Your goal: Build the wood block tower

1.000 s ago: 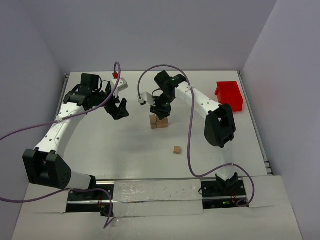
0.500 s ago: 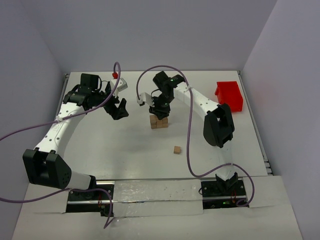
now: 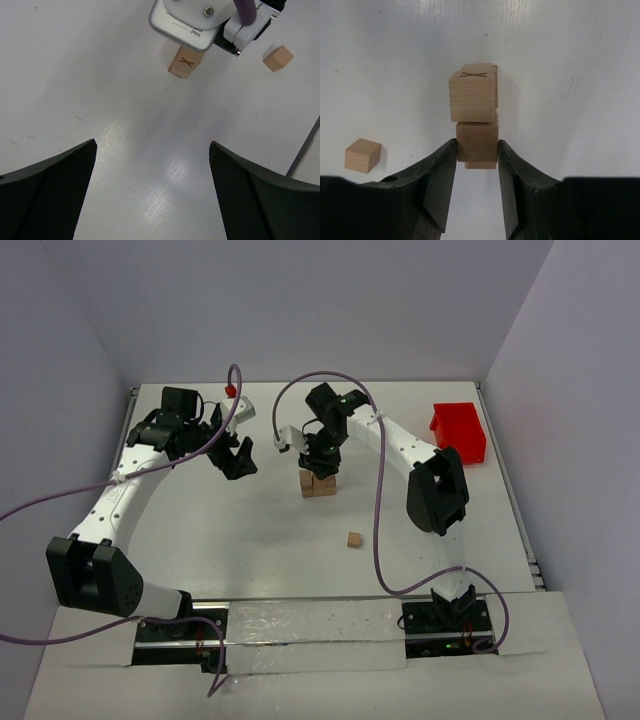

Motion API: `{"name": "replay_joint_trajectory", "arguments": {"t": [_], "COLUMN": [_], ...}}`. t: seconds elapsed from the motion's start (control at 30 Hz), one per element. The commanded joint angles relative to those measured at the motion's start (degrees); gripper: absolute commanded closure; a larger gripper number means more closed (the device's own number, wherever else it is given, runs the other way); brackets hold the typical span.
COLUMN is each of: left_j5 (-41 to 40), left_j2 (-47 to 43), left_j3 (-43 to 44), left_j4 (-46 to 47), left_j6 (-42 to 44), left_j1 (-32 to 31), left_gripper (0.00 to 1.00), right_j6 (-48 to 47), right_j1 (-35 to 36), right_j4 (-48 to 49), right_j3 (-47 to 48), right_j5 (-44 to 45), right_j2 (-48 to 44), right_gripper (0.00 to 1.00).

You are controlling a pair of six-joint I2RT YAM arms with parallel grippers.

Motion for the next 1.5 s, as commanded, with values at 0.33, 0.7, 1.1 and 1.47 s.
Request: {"name": "replay_joint_trajectory", "arguments": {"t": [0.33,0.7,1.1,1.47], "left_j5": [1.4,0.2,-1.7,-2.4], "left_j2": [-0.1,-2.1,-5.1,-3.8], "left_j3": [3.0,4.6,1.7,2.5], "left_j4": [-1.5,0.9,7.0,6.8], "left_j6": [0.4,-3.2,-8.4,-9.0], "left_j1": [0.5,0.6,0.6,0.6], "left_gripper": [0.01,0.01,0.01,0.01], "right_j6": [2.0,8.5,23.1,27.3], "right_j1": [0.7,-3.1,-3.3,0.3], "right_j4": [-0.4,3.1,22.0,32.2], "right_j3": [2.2,-4.7,-46.7,-59.2], "right_j5": [-1.3,-4.0,2.8,6.2], "right_j2": [-2.3,-19.3,-43.6,-43.0], "right_gripper": [0.33,0.32,0.33,0.32]}}
